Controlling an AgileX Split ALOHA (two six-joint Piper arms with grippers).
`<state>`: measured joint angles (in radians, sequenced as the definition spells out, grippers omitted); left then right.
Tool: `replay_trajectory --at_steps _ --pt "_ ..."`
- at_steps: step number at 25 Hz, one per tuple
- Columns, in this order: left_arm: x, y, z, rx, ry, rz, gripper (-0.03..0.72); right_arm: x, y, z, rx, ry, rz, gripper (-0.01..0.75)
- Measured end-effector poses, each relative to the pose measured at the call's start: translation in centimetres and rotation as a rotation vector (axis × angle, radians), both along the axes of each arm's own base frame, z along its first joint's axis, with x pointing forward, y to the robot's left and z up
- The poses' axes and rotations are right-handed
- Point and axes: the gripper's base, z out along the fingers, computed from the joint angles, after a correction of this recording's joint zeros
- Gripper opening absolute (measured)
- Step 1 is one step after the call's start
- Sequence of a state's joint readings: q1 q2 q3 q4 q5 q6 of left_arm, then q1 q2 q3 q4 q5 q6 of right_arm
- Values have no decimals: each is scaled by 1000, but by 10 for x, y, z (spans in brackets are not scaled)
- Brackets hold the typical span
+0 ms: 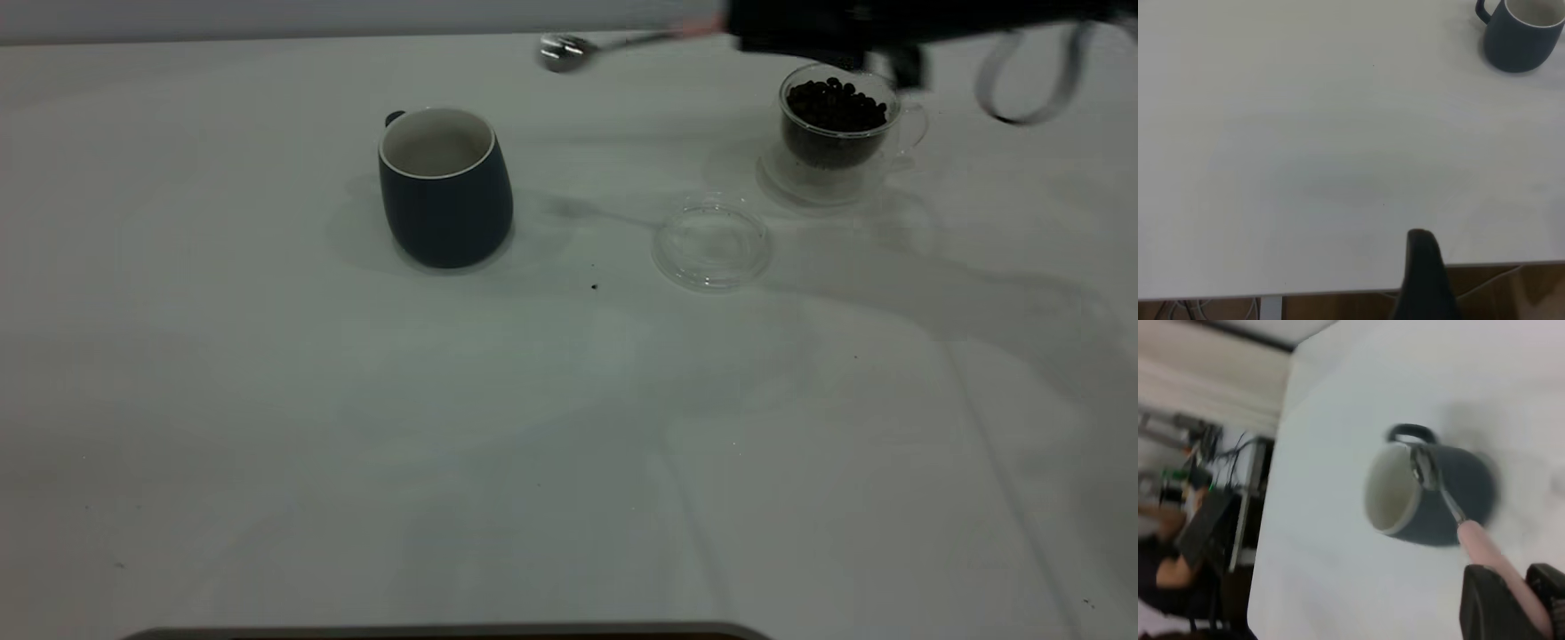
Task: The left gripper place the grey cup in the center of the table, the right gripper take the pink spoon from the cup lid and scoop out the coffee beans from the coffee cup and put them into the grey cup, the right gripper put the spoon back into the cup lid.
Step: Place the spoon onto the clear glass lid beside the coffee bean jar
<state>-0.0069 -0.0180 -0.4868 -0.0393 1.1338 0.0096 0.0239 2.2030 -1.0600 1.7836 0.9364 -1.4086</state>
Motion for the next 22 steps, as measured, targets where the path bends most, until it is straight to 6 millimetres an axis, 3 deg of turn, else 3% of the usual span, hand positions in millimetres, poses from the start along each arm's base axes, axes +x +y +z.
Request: replay_trajectory --at_steps 5,8,13,22 --pt "0 0 0 -1 0 1 586 -38 -41 -22 5 171 -129 113" --pt "0 0 0 -1 0 1 586 -50 -59 -31 3 227 -191 113" --pt "0 0 0 -1 0 1 586 -54 -74 -52 35 278 -230 113" --pt "0 0 0 -1 0 1 586 -42 -74 -94 95 324 -214 113"
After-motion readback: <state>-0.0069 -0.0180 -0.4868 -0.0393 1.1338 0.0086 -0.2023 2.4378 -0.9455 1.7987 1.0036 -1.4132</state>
